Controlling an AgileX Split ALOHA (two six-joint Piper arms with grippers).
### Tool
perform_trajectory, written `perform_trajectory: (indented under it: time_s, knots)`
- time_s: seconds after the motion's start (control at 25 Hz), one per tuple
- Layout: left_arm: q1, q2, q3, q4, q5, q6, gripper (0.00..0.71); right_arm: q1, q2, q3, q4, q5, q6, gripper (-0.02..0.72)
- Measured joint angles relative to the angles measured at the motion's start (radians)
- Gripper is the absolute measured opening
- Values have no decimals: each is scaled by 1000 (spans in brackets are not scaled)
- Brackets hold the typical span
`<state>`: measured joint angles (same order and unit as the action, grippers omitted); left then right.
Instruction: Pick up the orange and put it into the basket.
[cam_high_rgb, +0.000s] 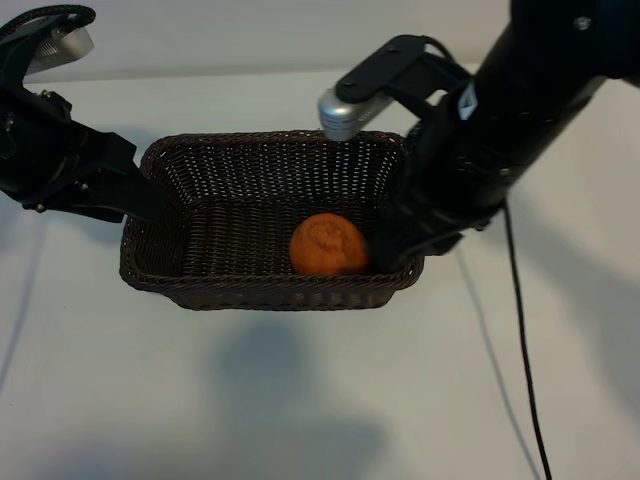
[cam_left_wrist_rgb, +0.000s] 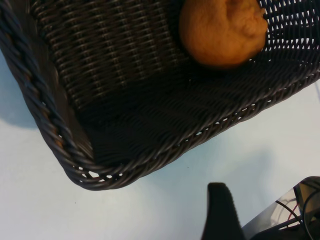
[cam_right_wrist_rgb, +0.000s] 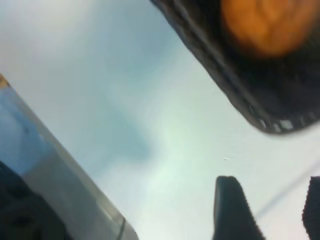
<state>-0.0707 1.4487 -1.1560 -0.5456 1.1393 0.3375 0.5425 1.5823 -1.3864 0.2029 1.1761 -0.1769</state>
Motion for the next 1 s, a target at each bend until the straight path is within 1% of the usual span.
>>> perform_trajectory:
  time_s: [0.12,0.28,0.48,0.68,0.76,1.0]
  knots:
    - [0,0,0,0,0,0,493,-28,-44,0,-40,35,34,363]
    - [0,0,0,0,0,0,493,-88,-114,0,-82,43,55,363]
    - [0,0,0,0,0,-1,493,-224,-177,0,-120,45,65,362]
    - [0,0,0,0,0,-3,493,-367,-212,0,-130,45,91,362]
    - [0,0,0,0,1,-3,493,-408,-214,0,-132,45,95,362]
    - [0,0,0,0,4,-3,493,-480,-214,0,-133,45,109,362]
